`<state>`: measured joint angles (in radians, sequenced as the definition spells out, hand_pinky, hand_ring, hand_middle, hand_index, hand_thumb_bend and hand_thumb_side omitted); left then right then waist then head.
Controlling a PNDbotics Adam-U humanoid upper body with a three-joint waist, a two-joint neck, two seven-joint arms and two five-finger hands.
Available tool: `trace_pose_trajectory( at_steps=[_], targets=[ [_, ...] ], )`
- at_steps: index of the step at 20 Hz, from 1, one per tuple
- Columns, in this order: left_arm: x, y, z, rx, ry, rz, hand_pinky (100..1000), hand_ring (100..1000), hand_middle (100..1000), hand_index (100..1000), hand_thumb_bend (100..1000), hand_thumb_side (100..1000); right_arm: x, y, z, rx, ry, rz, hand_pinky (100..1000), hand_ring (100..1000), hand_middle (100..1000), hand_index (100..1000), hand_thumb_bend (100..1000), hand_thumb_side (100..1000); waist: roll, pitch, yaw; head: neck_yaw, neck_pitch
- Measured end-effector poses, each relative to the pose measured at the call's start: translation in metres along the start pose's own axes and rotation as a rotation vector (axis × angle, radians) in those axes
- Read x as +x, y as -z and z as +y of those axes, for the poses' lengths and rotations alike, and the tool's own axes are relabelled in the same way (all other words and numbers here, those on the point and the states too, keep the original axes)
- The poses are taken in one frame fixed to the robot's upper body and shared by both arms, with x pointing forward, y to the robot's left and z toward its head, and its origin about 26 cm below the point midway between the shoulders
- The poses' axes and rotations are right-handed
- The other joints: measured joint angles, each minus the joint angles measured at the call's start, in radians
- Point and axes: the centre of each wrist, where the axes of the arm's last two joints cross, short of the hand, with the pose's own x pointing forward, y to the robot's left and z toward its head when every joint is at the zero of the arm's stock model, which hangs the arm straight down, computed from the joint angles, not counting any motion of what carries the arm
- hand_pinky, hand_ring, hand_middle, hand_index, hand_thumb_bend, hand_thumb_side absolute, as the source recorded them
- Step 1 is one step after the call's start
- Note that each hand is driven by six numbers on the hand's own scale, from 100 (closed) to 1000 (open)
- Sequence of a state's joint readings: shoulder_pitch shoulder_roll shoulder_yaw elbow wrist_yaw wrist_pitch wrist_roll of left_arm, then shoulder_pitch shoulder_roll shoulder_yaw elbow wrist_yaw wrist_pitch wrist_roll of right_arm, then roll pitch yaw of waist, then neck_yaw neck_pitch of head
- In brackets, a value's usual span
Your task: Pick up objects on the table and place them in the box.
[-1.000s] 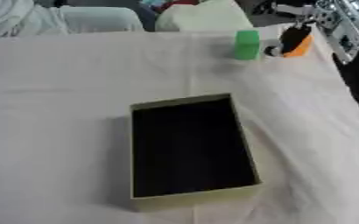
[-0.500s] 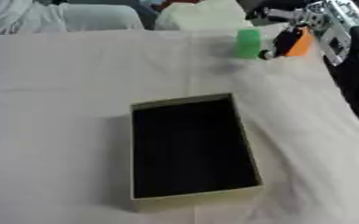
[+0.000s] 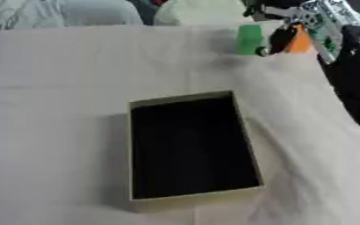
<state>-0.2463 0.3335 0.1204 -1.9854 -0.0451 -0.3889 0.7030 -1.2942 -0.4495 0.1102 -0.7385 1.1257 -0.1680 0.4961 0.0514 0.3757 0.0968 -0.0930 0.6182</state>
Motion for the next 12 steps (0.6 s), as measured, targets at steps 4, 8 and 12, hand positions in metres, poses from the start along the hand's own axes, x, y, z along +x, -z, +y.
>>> trace_pose_trajectory(
  at_steps=[4, 8, 12],
  targets=[
    [-0.0001, -0.0012, -0.0011, 0.005, -0.004, 0.005, 936, 735, 735, 889, 470, 843, 0.0023, 0.0023, 0.0013, -0.017, 0.028, 0.016, 857, 928, 911, 944, 339, 100, 0.002, 0.008, 0.001, -0.01, 0.0],
    [0.0, -0.0012, -0.0022, 0.002, -0.007, 0.005, 937, 734, 734, 886, 469, 844, 0.0021, 0.0029, 0.0006, -0.023, 0.041, 0.035, 854, 924, 905, 942, 310, 100, 0.002, 0.018, 0.007, -0.02, -0.006],
    [0.0003, -0.0005, -0.0037, 0.0, -0.009, 0.002, 938, 732, 734, 885, 467, 848, 0.0007, 0.0029, -0.0001, -0.026, 0.055, 0.054, 852, 924, 900, 938, 309, 100, -0.002, 0.028, 0.013, -0.029, -0.014]
  ],
)
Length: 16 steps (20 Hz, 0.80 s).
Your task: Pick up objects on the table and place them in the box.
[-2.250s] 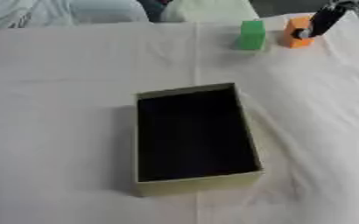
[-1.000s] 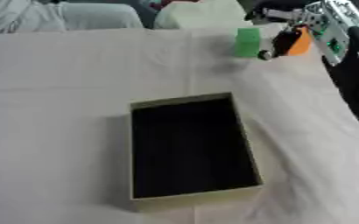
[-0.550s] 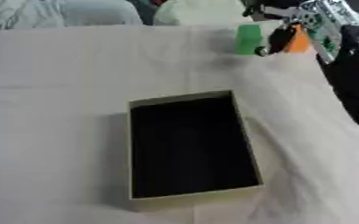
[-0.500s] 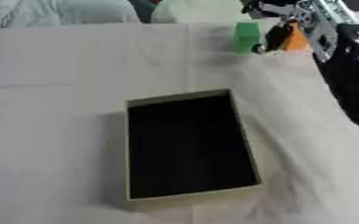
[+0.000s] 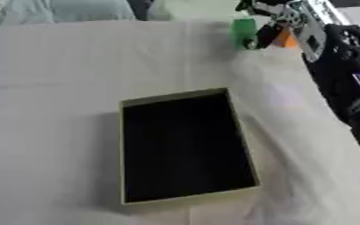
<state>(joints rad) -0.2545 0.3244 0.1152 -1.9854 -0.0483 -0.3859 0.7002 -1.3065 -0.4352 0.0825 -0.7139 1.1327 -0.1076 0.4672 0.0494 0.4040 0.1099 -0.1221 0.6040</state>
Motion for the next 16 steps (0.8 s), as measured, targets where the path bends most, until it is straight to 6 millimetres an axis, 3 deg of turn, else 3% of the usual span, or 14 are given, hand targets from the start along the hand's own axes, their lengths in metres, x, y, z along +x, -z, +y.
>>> trace_pose_trajectory(
  at_steps=[5, 7, 9, 12, 16],
  targets=[
    [0.0, -0.001, -0.001, 0.004, -0.001, 0.002, 940, 731, 733, 884, 466, 849, -0.005, -0.002, 0.0, 0.008, 0.001, 0.013, 833, 897, 841, 920, 241, 100, -0.006, 0.014, 0.004, -0.005, -0.012],
    [0.0, -0.001, -0.001, 0.004, 0.0, 0.002, 940, 730, 732, 883, 466, 850, -0.008, -0.003, 0.0, 0.018, 0.003, 0.019, 807, 840, 758, 890, 150, 100, -0.008, 0.016, 0.007, -0.008, -0.017],
    [0.0, -0.001, -0.001, 0.004, 0.001, 0.002, 940, 729, 732, 882, 466, 849, -0.01, -0.004, -0.001, 0.026, 0.009, 0.028, 760, 714, 621, 812, 100, 100, -0.008, 0.017, 0.008, -0.01, -0.017],
    [0.0, -0.001, -0.001, 0.003, 0.001, 0.001, 940, 729, 731, 880, 466, 849, -0.012, -0.005, -0.003, 0.021, 0.011, 0.036, 711, 605, 512, 738, 100, 100, -0.008, 0.018, 0.009, -0.012, -0.017],
    [0.0, -0.001, -0.001, 0.002, 0.003, 0.001, 939, 729, 731, 879, 468, 847, -0.012, -0.005, -0.001, -0.002, 0.021, 0.037, 701, 580, 485, 717, 100, 100, -0.009, 0.018, 0.008, -0.012, -0.017]
  ],
)
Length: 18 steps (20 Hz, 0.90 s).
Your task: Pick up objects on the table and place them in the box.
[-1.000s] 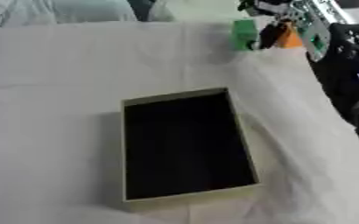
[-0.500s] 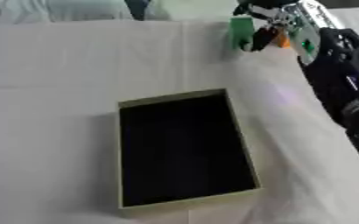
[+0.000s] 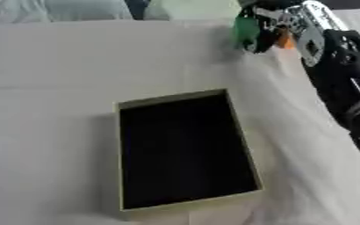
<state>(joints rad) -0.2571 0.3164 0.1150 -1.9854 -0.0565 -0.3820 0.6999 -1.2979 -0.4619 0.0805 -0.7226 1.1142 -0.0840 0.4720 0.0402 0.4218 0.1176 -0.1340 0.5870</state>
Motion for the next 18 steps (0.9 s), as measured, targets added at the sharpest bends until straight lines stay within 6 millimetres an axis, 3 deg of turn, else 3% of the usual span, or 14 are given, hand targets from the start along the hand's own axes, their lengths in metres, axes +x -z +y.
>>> trace_pose_trajectory(
  at_steps=[10, 18],
  targets=[
    [0.0, 0.0, 0.001, -0.001, 0.002, 0.001, 937, 731, 732, 878, 472, 841, 0.002, -0.007, -0.014, -0.126, 0.013, -0.026, 707, 577, 481, 715, 100, 100, -0.008, -0.031, -0.009, 0.004, 0.011],
    [-0.001, -0.001, 0.004, -0.007, 0.013, 0.005, 937, 731, 733, 878, 473, 839, 0.009, -0.042, -0.051, -0.239, -0.067, -0.183, 714, 582, 485, 715, 100, 100, -0.017, -0.053, -0.027, 0.02, 0.038]
  ],
)
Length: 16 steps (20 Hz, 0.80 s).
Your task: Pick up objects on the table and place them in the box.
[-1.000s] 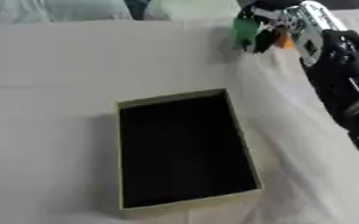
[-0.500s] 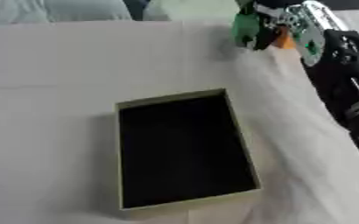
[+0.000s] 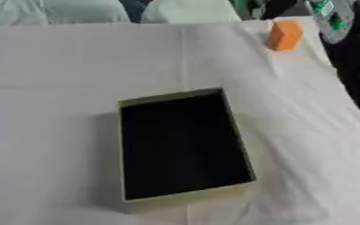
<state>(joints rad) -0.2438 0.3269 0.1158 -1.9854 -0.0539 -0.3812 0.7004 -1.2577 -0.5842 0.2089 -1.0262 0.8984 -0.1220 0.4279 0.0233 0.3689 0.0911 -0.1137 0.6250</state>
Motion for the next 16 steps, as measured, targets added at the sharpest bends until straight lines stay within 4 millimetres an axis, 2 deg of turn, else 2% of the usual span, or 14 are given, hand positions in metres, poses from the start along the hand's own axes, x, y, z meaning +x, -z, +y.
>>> trace_pose_trajectory(
  at_steps=[6, 14, 16],
  targets=[
    [0.0, 0.0, 0.001, -0.003, 0.006, 0.001, 936, 731, 733, 878, 473, 838, 0.026, -0.04, -0.022, -0.028, -0.076, -0.178, 721, 594, 494, 717, 100, 100, -0.001, -0.008, -0.007, 0.016, 0.014],
    [0.0, -0.001, 0.003, -0.004, 0.012, 0.003, 934, 729, 733, 878, 474, 834, 0.092, -0.12, -0.042, -0.132, -0.12, -0.4, 733, 609, 506, 720, 100, 100, 0.002, -0.023, -0.006, 0.043, 0.034],
    [-0.001, -0.001, 0.004, -0.003, 0.014, 0.006, 933, 730, 734, 878, 474, 834, 0.103, -0.133, -0.044, -0.14, -0.133, -0.449, 734, 613, 510, 722, 100, 100, 0.006, -0.031, -0.007, 0.052, 0.039]
  ],
)
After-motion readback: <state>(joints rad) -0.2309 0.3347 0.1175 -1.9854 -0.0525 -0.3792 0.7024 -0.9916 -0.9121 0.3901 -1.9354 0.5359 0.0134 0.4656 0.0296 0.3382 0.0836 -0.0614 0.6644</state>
